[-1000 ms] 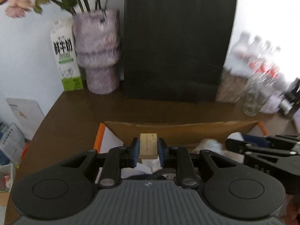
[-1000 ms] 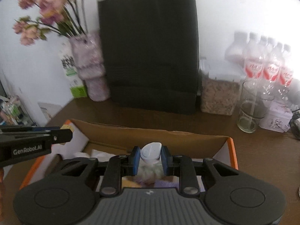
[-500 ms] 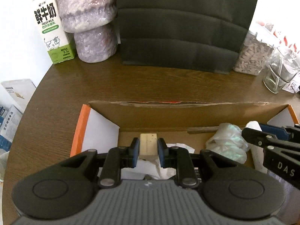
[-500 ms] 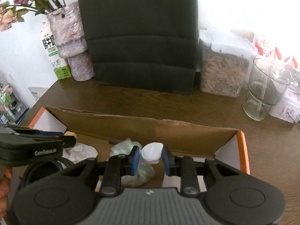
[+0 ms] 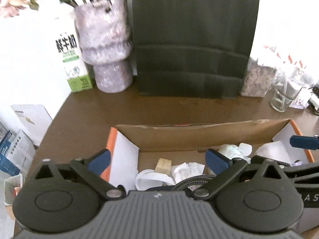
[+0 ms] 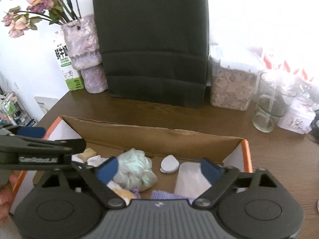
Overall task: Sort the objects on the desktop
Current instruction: 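Carry the cap and wooden block into the box and open both tools, then lift both open tools out of the box toward the small black cable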
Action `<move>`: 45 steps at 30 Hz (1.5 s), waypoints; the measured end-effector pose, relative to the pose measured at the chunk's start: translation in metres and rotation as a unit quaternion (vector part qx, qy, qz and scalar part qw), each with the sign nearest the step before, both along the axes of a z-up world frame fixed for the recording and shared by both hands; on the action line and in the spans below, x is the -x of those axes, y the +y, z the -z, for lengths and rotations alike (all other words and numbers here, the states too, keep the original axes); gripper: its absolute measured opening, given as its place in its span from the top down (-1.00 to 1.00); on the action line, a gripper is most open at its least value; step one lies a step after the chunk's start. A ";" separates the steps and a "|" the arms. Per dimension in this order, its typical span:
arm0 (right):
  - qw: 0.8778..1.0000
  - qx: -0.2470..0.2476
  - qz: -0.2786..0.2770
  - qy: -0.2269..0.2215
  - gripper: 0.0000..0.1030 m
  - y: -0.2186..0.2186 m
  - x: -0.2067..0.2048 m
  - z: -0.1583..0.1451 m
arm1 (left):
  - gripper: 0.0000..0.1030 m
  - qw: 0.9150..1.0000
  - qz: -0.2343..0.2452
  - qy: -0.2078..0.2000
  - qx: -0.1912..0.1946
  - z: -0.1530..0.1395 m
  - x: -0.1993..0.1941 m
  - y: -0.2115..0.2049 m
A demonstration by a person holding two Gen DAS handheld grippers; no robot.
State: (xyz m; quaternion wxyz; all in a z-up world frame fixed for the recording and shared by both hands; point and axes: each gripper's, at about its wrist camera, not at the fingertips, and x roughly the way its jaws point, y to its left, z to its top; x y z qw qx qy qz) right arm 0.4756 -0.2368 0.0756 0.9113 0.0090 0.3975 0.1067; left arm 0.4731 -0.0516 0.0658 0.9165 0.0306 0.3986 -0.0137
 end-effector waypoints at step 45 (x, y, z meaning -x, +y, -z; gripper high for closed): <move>0.998 0.026 -0.028 -0.058 -0.97 -0.054 0.280 0.034 | -1.00 0.994 0.034 -0.099 0.016 0.044 0.288 -0.012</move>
